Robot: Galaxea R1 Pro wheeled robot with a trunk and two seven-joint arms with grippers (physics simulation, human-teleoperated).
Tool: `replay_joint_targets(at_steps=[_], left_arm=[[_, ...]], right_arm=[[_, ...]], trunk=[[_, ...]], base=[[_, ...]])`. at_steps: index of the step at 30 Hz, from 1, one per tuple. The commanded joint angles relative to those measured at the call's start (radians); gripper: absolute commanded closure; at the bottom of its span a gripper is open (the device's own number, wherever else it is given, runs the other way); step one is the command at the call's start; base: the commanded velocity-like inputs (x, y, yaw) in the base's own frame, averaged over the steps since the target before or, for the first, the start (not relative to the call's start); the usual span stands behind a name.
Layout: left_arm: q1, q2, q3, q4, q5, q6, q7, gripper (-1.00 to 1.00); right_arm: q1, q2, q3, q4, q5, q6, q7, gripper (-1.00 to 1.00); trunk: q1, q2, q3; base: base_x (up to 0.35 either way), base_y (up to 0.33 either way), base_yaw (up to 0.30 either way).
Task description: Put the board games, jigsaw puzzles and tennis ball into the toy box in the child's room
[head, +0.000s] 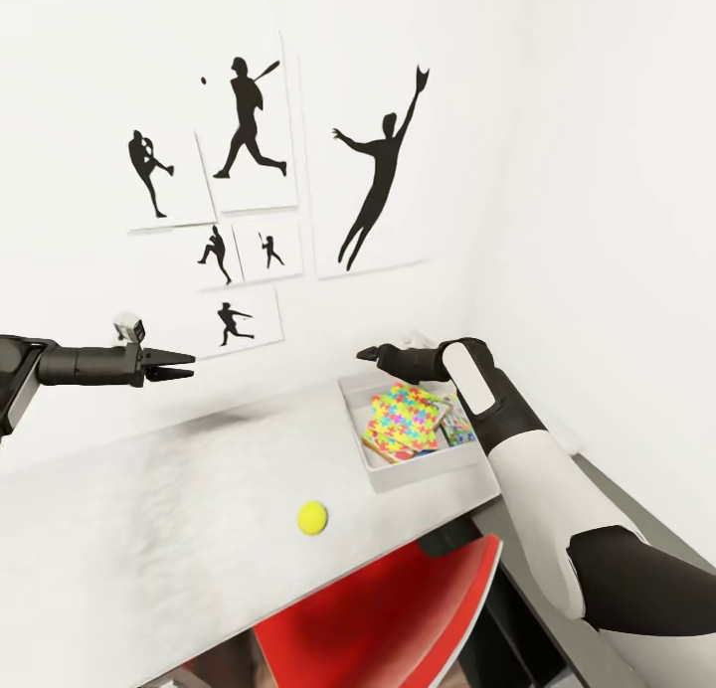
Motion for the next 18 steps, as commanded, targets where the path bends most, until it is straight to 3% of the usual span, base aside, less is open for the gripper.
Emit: replay_joint_targets(at_steps=[1,18], left_arm=[[-0.001,0.002,-0.006,0.000,0.008,0.011,0.000,-1.00],[-0.002,0.001,-0.007,0.000,0.008,0.011,0.000,-1.00]], right_arm=[[-0.001,0.000,0.001,-0.001,-0.004,0.003,-0.004,-1.00],[-0.001,0.000,0.000,0.000,-0.004,0.002,-0.005,-1.00]], trunk=[[0.001,-0.002,-0.001],[0.001,-0.002,0.028]], base=[[-0.025,0.000,0.072],[-0.030,0.000,0.085]])
